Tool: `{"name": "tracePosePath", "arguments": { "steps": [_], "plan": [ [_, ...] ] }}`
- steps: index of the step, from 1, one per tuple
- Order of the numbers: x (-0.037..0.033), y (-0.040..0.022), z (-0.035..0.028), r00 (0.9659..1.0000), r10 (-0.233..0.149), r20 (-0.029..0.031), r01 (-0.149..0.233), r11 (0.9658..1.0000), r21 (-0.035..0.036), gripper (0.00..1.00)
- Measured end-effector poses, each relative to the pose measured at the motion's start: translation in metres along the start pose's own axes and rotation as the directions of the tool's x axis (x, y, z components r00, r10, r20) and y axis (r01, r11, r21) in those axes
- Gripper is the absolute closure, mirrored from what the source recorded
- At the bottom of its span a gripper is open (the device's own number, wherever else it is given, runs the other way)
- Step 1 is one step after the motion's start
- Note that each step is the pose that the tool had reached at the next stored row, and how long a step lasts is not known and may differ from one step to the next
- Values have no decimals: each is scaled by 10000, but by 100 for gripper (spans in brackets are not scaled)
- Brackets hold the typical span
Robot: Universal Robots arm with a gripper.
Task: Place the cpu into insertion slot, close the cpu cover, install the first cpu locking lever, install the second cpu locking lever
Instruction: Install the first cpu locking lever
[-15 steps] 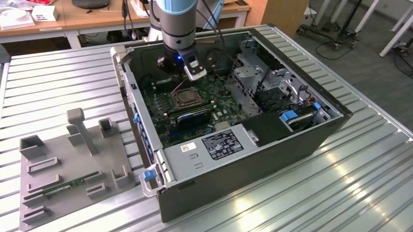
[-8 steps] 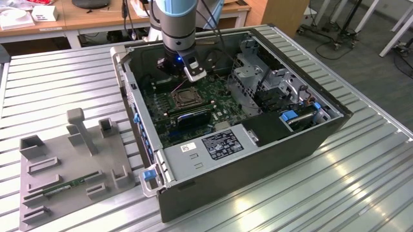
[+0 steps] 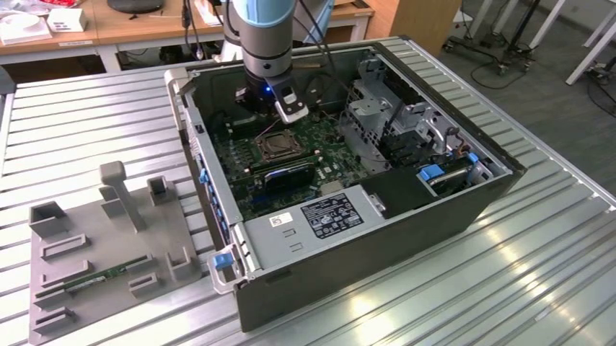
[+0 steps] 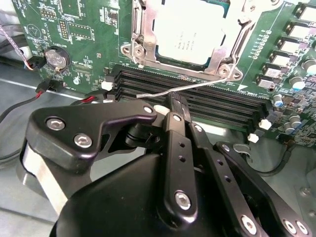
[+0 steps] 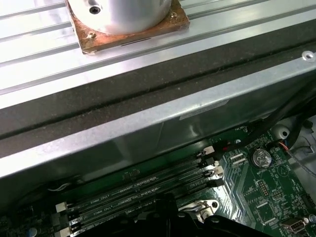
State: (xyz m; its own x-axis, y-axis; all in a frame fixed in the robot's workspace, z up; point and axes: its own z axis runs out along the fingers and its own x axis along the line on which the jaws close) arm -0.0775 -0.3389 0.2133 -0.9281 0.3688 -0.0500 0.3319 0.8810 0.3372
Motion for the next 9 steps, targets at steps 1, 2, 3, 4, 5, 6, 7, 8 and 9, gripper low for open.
{"name": "tracePosePath", "arguments": {
  "steps": [1,2,3,4,5,6,7,8,9],
  "plan": [
    [-3,0,4,10000,-8,-3,8,10000,-1,89],
    [-5,0,6,10000,-28,-10,28,10000,-1,89],
    [-7,0,8,10000,-75,-27,75,10000,-2,89],
    [-9,0,10,9999,-158,-57,158,9999,-7,89],
    [-10,0,12,9997,-220,-79,220,9998,-12,89],
    [-11,0,13,9995,-285,-102,285,9996,-17,89],
    [-12,0,14,9993,-349,-125,349,9994,-21,89],
    [-13,0,15,9991,-404,-144,404,9992,-24,89],
    [-15,1,16,9988,-455,-162,454,9990,-28,89]
  ]
}}
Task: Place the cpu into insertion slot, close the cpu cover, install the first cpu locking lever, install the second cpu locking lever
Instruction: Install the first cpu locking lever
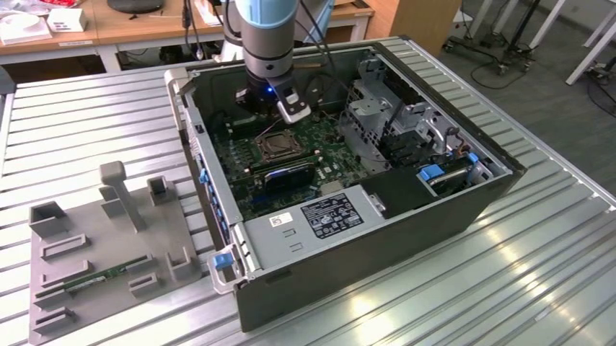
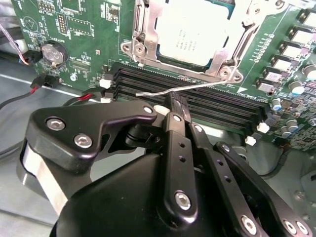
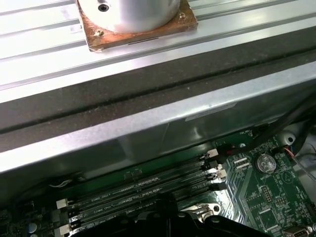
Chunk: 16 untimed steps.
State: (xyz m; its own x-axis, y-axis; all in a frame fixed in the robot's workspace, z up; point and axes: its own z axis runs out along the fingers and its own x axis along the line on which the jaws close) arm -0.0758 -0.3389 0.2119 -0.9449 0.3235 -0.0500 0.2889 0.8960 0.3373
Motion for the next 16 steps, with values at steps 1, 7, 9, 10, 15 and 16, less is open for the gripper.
{"name": "tracePosePath", "arguments": {
  "steps": [1,7,9,10,15,16],
  "plan": [
    [-4,1,2,10000,-37,-13,37,10000,-3,89],
    [-35,9,12,10000,-73,-26,73,10000,-4,89],
    [-41,8,19,10000,-76,-27,76,10000,-5,89],
    [-42,7,23,10000,-76,-27,76,10000,-5,89],
    [-48,0,52,10000,-78,-28,78,10000,-5,89],
    [-49,-2,59,10000,-78,-28,78,10000,-4,89]
  ]
}}
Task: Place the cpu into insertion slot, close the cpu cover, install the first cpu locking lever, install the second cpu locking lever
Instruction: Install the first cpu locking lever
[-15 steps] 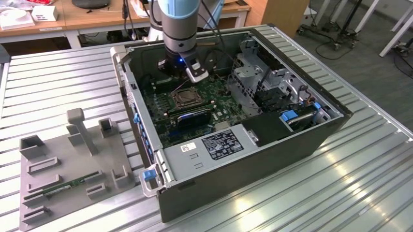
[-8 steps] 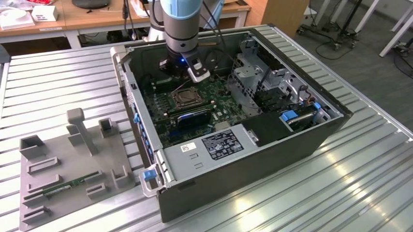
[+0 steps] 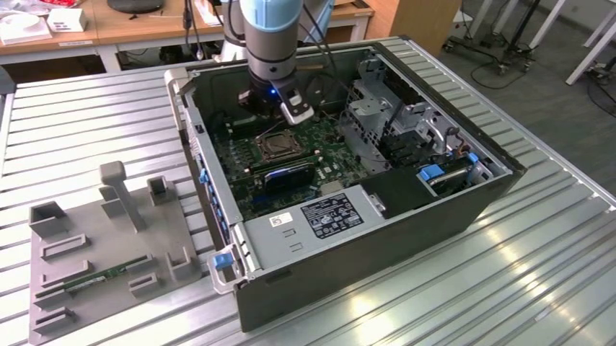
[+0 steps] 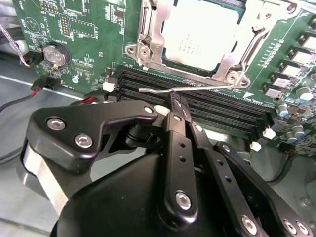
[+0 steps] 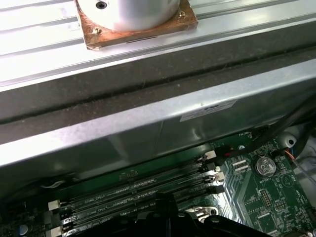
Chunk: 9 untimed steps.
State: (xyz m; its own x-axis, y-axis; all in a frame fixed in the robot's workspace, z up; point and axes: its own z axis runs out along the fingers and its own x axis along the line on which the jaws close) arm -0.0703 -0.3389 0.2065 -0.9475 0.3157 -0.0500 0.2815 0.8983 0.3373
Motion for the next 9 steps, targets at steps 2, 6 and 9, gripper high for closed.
{"name": "tracePosePath", "arguments": {
  "steps": [2,6,9],
  "plan": [
    [-3,-4,14,10000,0,0,0,10000,0,89],
    [-10,-11,43,10000,0,0,0,10000,1,89],
    [-15,-17,65,10000,0,0,0,10000,0,89]
  ]
}}
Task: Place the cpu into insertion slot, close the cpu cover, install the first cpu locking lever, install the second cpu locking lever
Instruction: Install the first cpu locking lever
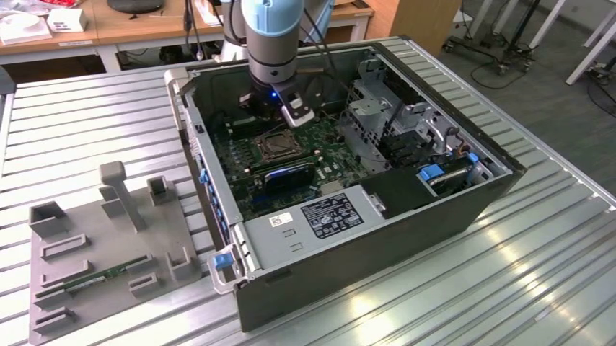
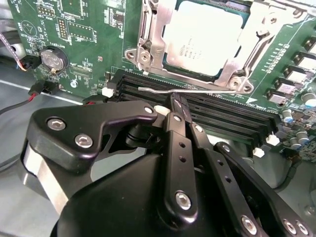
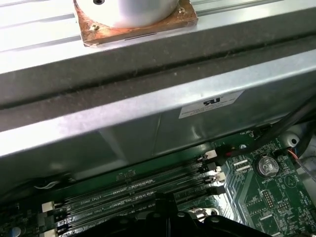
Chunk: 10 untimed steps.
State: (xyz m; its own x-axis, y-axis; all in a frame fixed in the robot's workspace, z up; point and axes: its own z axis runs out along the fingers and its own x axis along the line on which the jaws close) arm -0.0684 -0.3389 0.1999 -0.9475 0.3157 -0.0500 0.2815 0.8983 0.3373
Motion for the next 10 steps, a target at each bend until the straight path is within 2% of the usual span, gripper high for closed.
{"name": "tracePosePath", "arguments": {
  "steps": [10],
  "plan": [
    [-9,-23,77,10000,0,0,0,10000,0,89]
  ]
}}
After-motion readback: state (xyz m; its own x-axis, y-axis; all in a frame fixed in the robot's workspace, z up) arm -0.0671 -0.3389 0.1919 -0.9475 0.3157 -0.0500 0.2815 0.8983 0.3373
